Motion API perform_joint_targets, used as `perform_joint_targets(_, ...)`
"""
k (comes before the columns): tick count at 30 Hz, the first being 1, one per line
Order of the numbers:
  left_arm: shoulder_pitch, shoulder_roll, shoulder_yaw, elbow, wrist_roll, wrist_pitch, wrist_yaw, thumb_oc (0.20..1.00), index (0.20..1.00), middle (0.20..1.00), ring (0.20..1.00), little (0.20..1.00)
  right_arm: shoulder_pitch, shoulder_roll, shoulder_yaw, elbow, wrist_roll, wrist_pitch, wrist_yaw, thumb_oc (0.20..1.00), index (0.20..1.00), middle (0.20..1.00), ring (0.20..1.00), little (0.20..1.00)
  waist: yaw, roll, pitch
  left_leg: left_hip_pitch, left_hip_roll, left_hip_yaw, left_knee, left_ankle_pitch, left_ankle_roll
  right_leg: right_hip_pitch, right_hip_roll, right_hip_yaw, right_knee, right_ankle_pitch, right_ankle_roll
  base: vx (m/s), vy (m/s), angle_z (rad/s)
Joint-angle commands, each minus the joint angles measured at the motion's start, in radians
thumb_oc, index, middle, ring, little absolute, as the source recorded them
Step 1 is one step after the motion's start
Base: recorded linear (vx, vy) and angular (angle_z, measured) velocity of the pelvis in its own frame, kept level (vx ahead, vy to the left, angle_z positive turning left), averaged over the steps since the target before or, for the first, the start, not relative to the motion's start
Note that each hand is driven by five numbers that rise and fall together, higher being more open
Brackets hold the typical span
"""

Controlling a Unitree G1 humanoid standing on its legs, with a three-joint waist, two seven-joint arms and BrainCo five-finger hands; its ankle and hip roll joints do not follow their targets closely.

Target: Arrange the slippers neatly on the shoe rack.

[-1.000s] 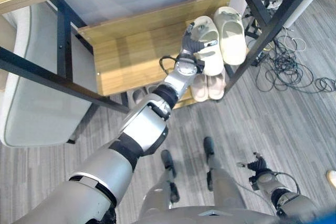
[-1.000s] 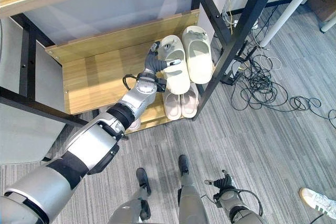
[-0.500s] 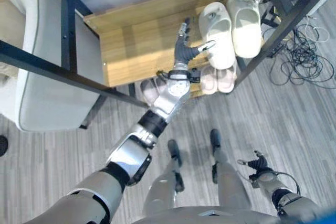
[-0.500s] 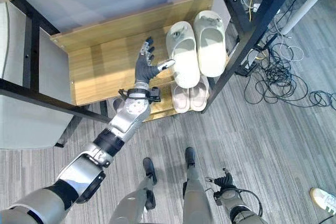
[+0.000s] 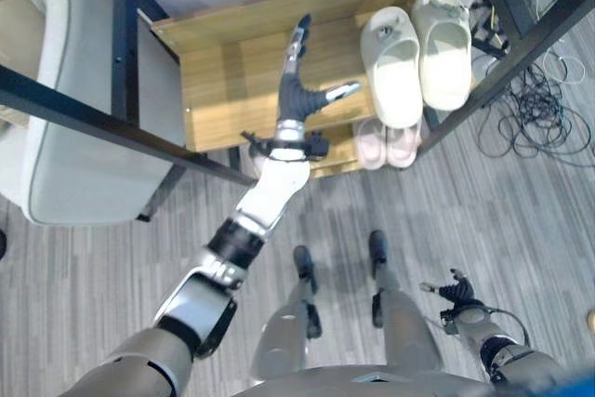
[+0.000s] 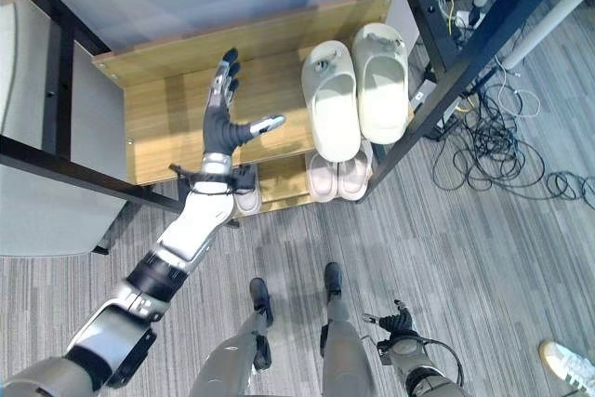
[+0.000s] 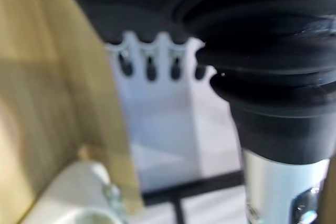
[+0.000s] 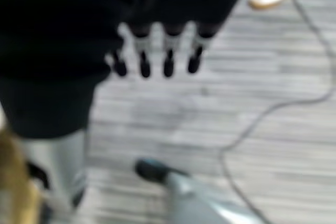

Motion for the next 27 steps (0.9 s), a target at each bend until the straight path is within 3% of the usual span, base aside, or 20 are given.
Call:
perform_joint_targets(1, -0.039, 0.026, 0.029, -0.034, -0.112, -0.099, -0.141, 1.0, 1.0, 1.0, 1.0, 1.0, -0.01, 0.014, 0.005, -0.008, 0.028, 0.0, -0.012, 1.0, 1.0, 1.0, 1.0, 1.0, 0.048, -0.003, -0.026, -0.183, -0.008, -0.132, 0.114, -0.045, -0.014, -0.109, -0.065, -0.063, 0.148, -0.135, 0.044, 0.07, -0.028, 0.28)
perform_joint_targets(4, 0.177, 0.108, 0.113, -0.111, -0.224, -0.086, -0.235, 1.0, 1.0, 1.0, 1.0, 1.0, 0.024, 0.009, -0.008, -0.001, 0.002, 0.014, -0.009, 1.0, 1.0, 1.0, 1.0, 1.0, 0.085, 0.017, -0.032, -0.15, -0.005, -0.143, 0.107, -0.042, -0.015, -0.062, -0.063, -0.083, 0.138, -0.141, 0.045, 0.04, -0.039, 0.15)
perform_joint_targets(9, 0.358, 0.2, 0.145, -0.139, -0.26, -0.072, -0.316, 1.0, 1.0, 1.0, 1.0, 1.0, 0.054, 0.001, -0.022, 0.002, -0.018, 0.016, -0.002, 1.0, 1.0, 1.0, 1.0, 1.0, 0.11, 0.031, -0.043, -0.13, -0.002, -0.16, 0.101, -0.038, -0.017, -0.03, -0.058, -0.1, 0.134, -0.149, 0.048, 0.02, -0.024, 0.18)
perform_joint_targets(13, 0.494, 0.294, 0.108, -0.094, -0.279, -0.052, -0.384, 1.0, 1.0, 1.0, 1.0, 1.0, 0.068, -0.008, -0.027, 0.001, -0.033, 0.01, -0.001, 1.0, 1.0, 1.0, 1.0, 1.0, 0.126, 0.04, -0.051, -0.108, 0.004, -0.174, 0.093, -0.036, -0.018, 0.004, -0.054, -0.118, 0.132, -0.158, 0.052, 0.02, -0.032, 0.04)
perform_joint_targets(14, 0.53, 0.374, 0.001, 0.036, -0.247, -0.041, -0.447, 1.0, 1.0, 1.0, 1.0, 1.0, 0.079, -0.018, -0.02, 0.003, -0.036, 0.002, 0.003, 1.0, 1.0, 1.0, 1.0, 1.0, 0.125, 0.042, -0.051, -0.082, 0.008, -0.178, 0.084, -0.039, -0.021, 0.03, -0.053, -0.13, 0.128, -0.163, 0.057, 0.04, -0.026, 0.22)
perform_joint_targets(15, 0.526, 0.384, -0.037, 0.096, -0.227, -0.036, -0.458, 1.0, 1.0, 1.0, 1.0, 1.0, 0.082, -0.023, -0.021, 0.006, -0.035, -0.001, 0.004, 1.0, 1.0, 1.0, 1.0, 1.0, 0.125, 0.042, -0.055, -0.074, 0.009, -0.179, 0.082, -0.04, -0.022, 0.037, -0.053, -0.134, 0.126, -0.164, 0.059, 0.03, -0.023, 0.21)
perform_joint_targets(17, 0.518, 0.38, -0.079, 0.173, -0.182, -0.037, -0.46, 1.0, 1.0, 1.0, 1.0, 1.0, 0.085, -0.025, -0.022, 0.011, -0.034, -0.003, 0.005, 1.0, 1.0, 1.0, 1.0, 1.0, 0.122, 0.04, -0.059, -0.072, 0.01, -0.181, 0.079, -0.036, -0.021, 0.042, -0.054, -0.137, 0.123, -0.161, 0.059, 0.02, -0.008, 0.04)
perform_joint_targets(18, 0.502, 0.354, -0.154, 0.357, -0.041, -0.022, -0.465, 1.0, 1.0, 1.0, 1.0, 1.0, 0.089, -0.025, -0.023, 0.023, -0.022, -0.009, 0.007, 1.0, 1.0, 1.0, 1.0, 1.0, 0.112, 0.031, -0.07, -0.05, 0.012, -0.181, 0.072, -0.043, -0.022, 0.062, -0.053, -0.142, 0.123, -0.169, 0.06, 0.06, 0.004, -0.03)
perform_joint_targets(20, 0.473, 0.264, -0.195, 0.597, 0.112, 0.0, -0.446, 1.0, 1.0, 1.0, 1.0, 1.0, 0.088, -0.033, -0.034, 0.042, -0.012, -0.007, 0.015, 1.0, 1.0, 1.0, 1.0, 1.0, 0.1, 0.023, -0.088, -0.021, 0.01, -0.181, 0.063, -0.045, -0.02, 0.082, -0.054, -0.147, 0.122, -0.171, 0.06, 0.07, 0.018, 0.03)
perform_joint_targets(22, 0.459, 0.215, -0.205, 0.706, 0.179, -0.002, -0.445, 1.0, 1.0, 1.0, 1.0, 1.0, 0.088, -0.042, -0.039, 0.05, -0.012, -0.007, 0.021, 1.0, 1.0, 1.0, 1.0, 1.0, 0.094, 0.023, -0.094, -0.009, 0.009, -0.182, 0.058, -0.042, -0.02, 0.094, -0.055, -0.151, 0.118, -0.169, 0.06, 0.06, 0.034, 0.13)
perform_joint_targets(23, 0.445, 0.11, -0.176, 0.939, 0.277, 0.024, -0.458, 1.0, 1.0, 1.0, 1.0, 1.0, 0.099, -0.061, -0.058, 0.068, -0.02, 0.002, 0.042, 1.0, 1.0, 1.0, 1.0, 1.0, 0.077, 0.015, -0.115, 0.022, 0.009, -0.179, 0.047, -0.045, -0.02, 0.122, -0.053, -0.154, 0.113, -0.173, 0.058, 0.15, 0.052, 0.15)
perform_joint_targets(25, 0.439, 0.032, -0.151, 1.152, 0.402, 0.043, -0.481, 1.0, 1.0, 1.0, 1.0, 1.0, 0.116, -0.081, -0.084, 0.088, -0.04, 0.009, 0.065, 1.0, 1.0, 1.0, 1.0, 1.0, 0.067, 0.007, -0.134, 0.059, 0.007, -0.174, 0.035, -0.054, -0.021, 0.151, -0.051, -0.157, 0.107, -0.181, 0.058, 0.13, 0.056, 0.05)
perform_joint_targets(27, 0.422, -0.003, -0.136, 1.287, 0.542, 0.058, -0.434, 1.0, 1.0, 1.0, 1.0, 1.0, 0.132, -0.1, -0.109, 0.108, -0.053, 0.02, 0.079, 1.0, 1.0, 1.0, 1.0, 1.0, 0.06, -0.002, -0.152, 0.08, 0.005, -0.173, 0.028, -0.057, -0.019, 0.167, -0.05, -0.16, 0.099, -0.178, 0.058, 0.08, 0.04, -0.04)
